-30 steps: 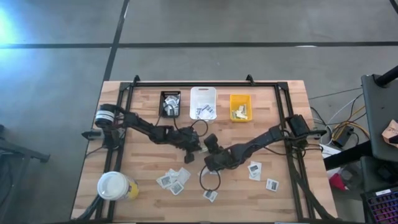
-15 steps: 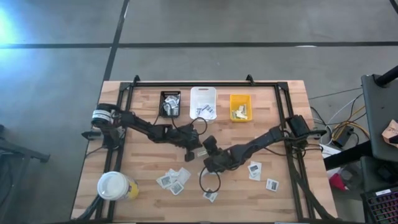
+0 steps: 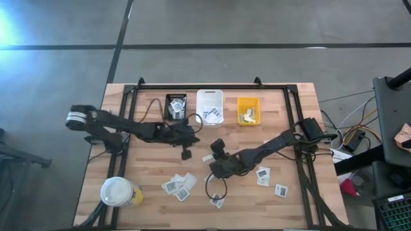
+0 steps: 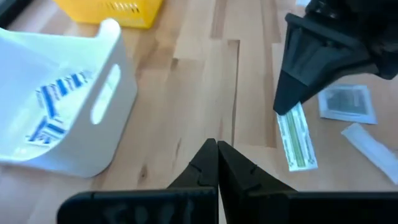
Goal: Pick & Place First Aid Supplies
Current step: Put the green bandage into the yellow basket
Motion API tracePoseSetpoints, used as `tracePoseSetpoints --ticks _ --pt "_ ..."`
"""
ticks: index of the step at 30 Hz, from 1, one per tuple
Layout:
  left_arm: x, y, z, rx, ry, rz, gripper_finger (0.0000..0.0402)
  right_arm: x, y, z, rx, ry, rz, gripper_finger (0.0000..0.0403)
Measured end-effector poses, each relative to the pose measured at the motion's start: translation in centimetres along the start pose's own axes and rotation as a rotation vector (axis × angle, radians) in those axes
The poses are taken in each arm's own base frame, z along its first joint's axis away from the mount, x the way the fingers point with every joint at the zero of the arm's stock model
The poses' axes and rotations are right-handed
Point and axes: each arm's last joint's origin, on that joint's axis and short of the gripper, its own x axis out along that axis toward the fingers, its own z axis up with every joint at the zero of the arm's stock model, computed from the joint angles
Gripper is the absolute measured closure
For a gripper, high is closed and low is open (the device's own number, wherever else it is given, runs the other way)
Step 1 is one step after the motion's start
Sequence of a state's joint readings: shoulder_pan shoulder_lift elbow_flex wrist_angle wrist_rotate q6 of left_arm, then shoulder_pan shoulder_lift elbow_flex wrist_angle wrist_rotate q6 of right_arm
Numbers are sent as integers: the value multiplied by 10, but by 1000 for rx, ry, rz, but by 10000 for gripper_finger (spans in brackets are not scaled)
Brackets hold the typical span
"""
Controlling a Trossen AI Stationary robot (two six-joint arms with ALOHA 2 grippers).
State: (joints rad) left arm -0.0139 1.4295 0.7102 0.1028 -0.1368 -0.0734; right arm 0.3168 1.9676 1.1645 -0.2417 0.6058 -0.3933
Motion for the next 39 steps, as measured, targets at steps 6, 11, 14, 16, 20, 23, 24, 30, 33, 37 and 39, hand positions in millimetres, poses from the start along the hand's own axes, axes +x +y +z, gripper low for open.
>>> tracePoseSetpoints --ticks 6,11,14,16,20,23,24,30,33,37,39 --pt "-31 5 -9 -19 -63 12 401 -17 -12 -1 50 -9 -4 395" --pt "-48 9 -21 -55 -128 30 401 -31 -25 -2 87 -13 -60 395" --pt "-54 11 -28 -69 -190 23 401 -37 -34 -5 110 1 -113 395" --pt "-57 11 -33 -80 -227 19 401 -40 -43 -6 148 4 -142 395" --pt "-59 12 -41 -99 -257 14 401 -45 -59 -15 221 26 -164 395" --pt "-59 12 -44 -101 -260 13 401 -49 -70 -23 264 40 -173 395" --pt "-58 13 -46 -100 -250 14 401 -51 -73 -26 279 41 -177 395" --pt "-57 12 -47 -104 -243 14 401 -67 -91 -50 401 45 -201 395" --pt "-56 12 -47 -104 -245 14 401 -73 -99 -69 510 52 -223 395" --pt "-56 12 -47 -100 -240 13 401 -75 -108 -100 681 94 -257 395" --pt "-56 12 -48 -99 -237 13 401 -73 -112 -116 786 115 -277 395"
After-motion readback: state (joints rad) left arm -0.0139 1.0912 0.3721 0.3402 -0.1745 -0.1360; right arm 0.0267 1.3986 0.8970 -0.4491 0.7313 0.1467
